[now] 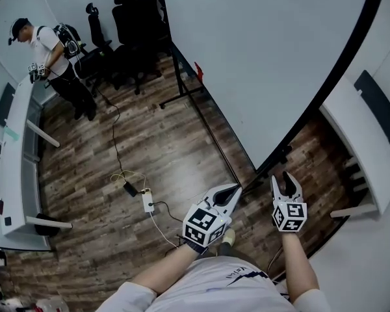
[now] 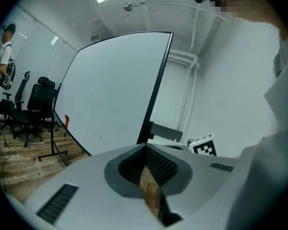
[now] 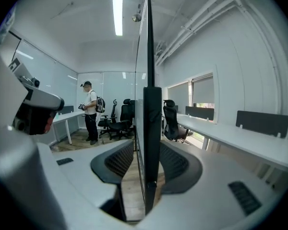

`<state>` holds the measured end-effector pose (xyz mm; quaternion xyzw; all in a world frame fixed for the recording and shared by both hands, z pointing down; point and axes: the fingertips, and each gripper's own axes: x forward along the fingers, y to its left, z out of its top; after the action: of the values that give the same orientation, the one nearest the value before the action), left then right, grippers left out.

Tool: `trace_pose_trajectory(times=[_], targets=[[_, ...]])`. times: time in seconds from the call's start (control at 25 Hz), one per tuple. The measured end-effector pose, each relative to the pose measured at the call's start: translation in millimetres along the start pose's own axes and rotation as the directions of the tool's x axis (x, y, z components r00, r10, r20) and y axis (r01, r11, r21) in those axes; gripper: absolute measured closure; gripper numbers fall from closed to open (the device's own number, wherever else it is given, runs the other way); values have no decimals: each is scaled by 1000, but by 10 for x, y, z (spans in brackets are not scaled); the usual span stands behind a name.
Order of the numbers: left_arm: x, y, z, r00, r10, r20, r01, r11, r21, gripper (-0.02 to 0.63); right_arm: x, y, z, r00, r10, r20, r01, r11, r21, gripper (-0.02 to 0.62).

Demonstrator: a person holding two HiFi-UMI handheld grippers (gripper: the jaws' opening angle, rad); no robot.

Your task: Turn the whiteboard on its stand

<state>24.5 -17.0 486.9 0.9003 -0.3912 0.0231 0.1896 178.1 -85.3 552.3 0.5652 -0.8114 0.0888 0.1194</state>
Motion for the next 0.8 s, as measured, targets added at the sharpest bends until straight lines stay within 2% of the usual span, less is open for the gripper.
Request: trace_pose_trajectory(times=[0.16, 0.32, 0.4, 0.56, 0.8], targets=[[-46, -19, 24, 1000, -20, 1, 20, 1000, 13, 594, -228, 329, 339, 996, 57, 68, -56, 998, -7, 470], [-47, -98, 138, 999, -43, 13, 43, 999, 27, 594, -435, 640, 719, 982, 138, 131, -144, 989, 35, 505], [-56, -168, 198, 998, -58, 24, 57, 998, 35, 594, -531, 745, 854, 973, 178, 149, -188, 981, 54, 543], [-108, -246, 322, 996, -70, 52, 68, 997, 37, 594, -607, 936, 955, 959, 248, 134, -256, 965, 52, 569], [-87, -283, 524, 995, -59, 78, 53, 996, 69, 594, -549, 1038, 1009, 953, 277, 124, -284, 958, 46, 581]])
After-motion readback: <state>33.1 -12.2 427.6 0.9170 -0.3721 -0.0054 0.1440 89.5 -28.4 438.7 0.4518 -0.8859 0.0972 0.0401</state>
